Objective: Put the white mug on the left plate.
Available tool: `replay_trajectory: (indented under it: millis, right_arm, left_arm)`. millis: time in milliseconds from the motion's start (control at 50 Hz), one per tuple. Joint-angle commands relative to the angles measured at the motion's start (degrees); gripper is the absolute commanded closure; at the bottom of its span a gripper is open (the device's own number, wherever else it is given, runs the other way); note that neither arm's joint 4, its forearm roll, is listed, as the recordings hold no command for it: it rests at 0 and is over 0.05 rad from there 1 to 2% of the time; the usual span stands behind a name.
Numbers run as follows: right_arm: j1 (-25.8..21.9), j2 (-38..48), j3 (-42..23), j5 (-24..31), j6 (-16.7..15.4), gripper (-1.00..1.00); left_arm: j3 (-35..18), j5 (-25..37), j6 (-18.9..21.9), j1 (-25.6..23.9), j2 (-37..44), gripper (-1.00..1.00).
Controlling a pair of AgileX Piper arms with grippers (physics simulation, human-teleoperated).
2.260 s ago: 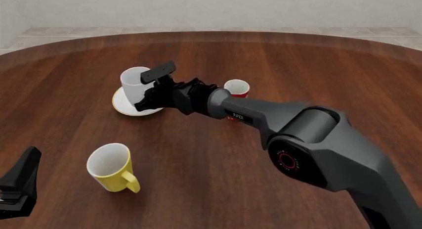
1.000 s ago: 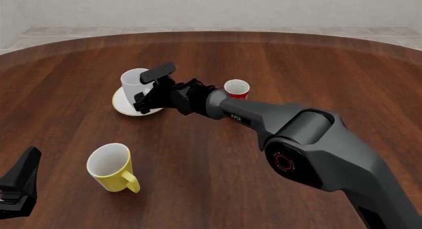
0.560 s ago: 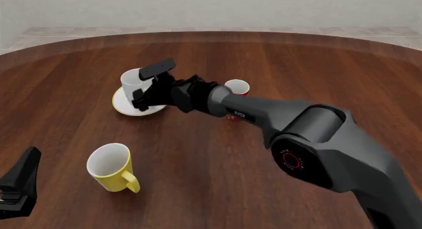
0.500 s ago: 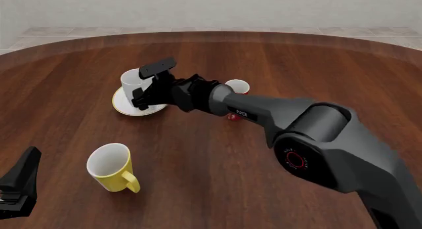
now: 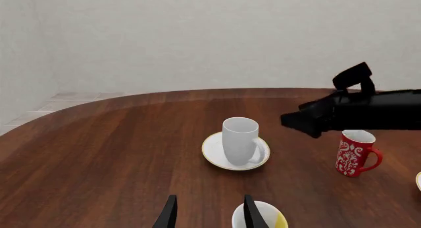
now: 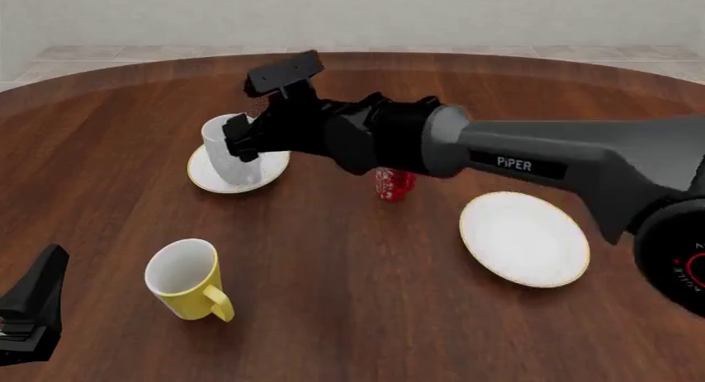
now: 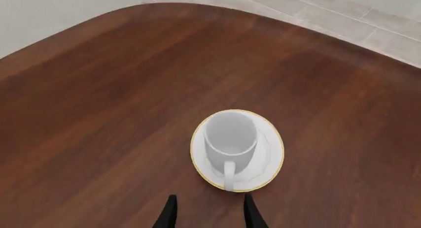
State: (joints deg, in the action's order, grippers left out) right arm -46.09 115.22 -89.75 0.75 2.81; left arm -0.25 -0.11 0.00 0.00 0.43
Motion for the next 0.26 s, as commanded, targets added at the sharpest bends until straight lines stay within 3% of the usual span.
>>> replay_trajectory:
  millis: [20, 260]
  right_arm:
    - [-0.4, -13.4, 13.6, -3.5, -0.4, -1.0]
    - [1.0, -37.6, 35.4, -7.6, 0.3, -1.0]
  left_arm:
    - [0.0, 0.0, 0.0, 0.0, 0.0, -1.0]
    - [0.0, 0.0, 0.0, 0.0, 0.0, -1.0]
